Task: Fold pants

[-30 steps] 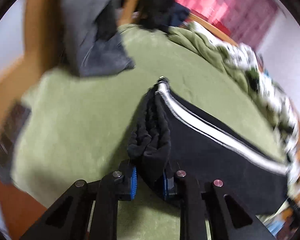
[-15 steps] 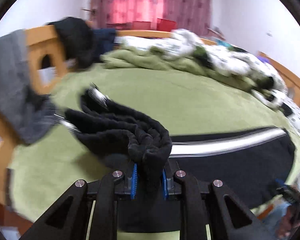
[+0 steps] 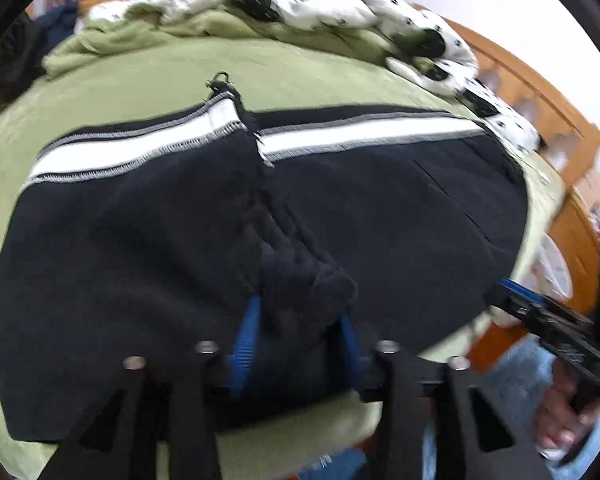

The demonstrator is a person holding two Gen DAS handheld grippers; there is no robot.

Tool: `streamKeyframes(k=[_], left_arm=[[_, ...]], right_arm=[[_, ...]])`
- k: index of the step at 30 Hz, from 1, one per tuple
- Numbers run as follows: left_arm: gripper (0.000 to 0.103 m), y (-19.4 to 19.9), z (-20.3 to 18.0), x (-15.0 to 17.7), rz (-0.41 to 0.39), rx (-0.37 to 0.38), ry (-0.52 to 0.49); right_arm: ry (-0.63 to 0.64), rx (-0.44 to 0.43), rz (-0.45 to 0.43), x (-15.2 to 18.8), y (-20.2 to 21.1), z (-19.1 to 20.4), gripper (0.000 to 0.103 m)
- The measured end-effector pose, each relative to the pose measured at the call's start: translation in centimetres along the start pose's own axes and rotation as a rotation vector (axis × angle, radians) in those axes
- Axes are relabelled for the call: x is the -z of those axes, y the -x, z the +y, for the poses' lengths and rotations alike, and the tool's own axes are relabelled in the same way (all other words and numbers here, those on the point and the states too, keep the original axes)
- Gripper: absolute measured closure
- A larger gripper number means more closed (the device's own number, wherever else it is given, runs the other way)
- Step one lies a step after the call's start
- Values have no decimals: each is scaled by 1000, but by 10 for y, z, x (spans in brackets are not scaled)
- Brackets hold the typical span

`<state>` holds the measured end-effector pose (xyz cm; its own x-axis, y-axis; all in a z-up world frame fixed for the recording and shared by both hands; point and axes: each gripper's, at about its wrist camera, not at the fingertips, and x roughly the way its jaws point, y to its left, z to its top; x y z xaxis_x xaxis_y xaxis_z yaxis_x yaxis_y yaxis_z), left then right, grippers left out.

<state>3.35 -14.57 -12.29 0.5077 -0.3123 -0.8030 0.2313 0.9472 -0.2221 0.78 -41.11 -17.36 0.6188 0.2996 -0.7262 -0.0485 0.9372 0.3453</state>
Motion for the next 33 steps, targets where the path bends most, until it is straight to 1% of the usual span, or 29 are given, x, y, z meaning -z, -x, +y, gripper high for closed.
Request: streamKeyframes(k=[1, 2, 3, 5, 6, 8, 10, 12, 14, 15, 16, 17, 18, 20, 21, 22, 23, 24, 25, 26, 27, 28, 30, 32, 33], left_arm=[[62, 8, 4, 3, -3, 19, 9], [61, 15, 7, 4, -13, 23, 11], [61, 25, 12, 7, -30, 22, 10], [61, 43, 24, 12, -69, -4, 23], [60, 55, 35, 17, -93, -35, 43], [55, 67, 56, 20, -114, -102, 84], [55, 82, 81, 29, -145, -190, 126], [55, 97, 108, 43, -159, -256, 175], [55, 107, 129, 54, -159, -275, 232], [55, 114, 142, 62, -161, -275, 273], [55, 117, 151, 68, -164, -271, 299], [55, 120, 158, 73, -166, -264, 327], [55, 123, 166, 78, -170, -253, 359], [55, 128, 182, 90, -180, -219, 422], [55, 130, 191, 96, -183, -199, 457], [55, 129, 198, 100, -182, -189, 478], [55, 128, 206, 102, -182, -180, 498], [55, 128, 212, 105, -187, -167, 521], [55, 127, 218, 109, -192, -148, 545], [55, 126, 223, 111, -193, -130, 563], [55, 123, 227, 110, -195, -107, 578], [55, 119, 230, 110, -199, -80, 590], [55, 113, 232, 107, -196, -58, 600], [55, 108, 231, 102, -182, -57, 583], [55, 108, 228, 101, -179, -65, 566]], right_arm=[[14, 6, 1, 5, 1, 1, 64], [23, 10, -1, 8, 2, 1, 64], [38, 10, -3, 10, 3, 5, 64], [58, -8, 11, 10, 2, 14, 64], [69, -33, 20, 7, 1, 23, 64], [90, -77, 23, 2, 0, 40, 64], [117, -139, 30, -8, -4, 64, 60], [144, -170, 28, -13, -7, 87, 60], [205, -173, 8, -20, -13, 116, 60], [241, -165, 6, -21, -17, 129, 60], [295, -150, 10, -23, -25, 148, 60], [330, -142, 20, -23, -30, 158, 60], [370, -128, 39, -23, -37, 169, 65], [450, -57, 70, -19, -58, 190, 84], [478, -37, 83, -18, -65, 196, 93], [516, -6, 77, -14, -71, 203, 93], [527, -11, 66, -12, -69, 204, 94], [508, -57, 62, -13, -62, 201, 94], [415, -167, 45, -19, -48, 188, 94], [355, -215, 30, -23, -40, 177, 95], [303, -232, 17, -27, -33, 165, 95], [270, -213, 23, -27, -30, 153, 95], [268, -181, 73, -21, -39, 145, 95], [287, -134, 152, -7, -55, 142, 95], [307, -119, 177, -4, -60, 143, 94]])
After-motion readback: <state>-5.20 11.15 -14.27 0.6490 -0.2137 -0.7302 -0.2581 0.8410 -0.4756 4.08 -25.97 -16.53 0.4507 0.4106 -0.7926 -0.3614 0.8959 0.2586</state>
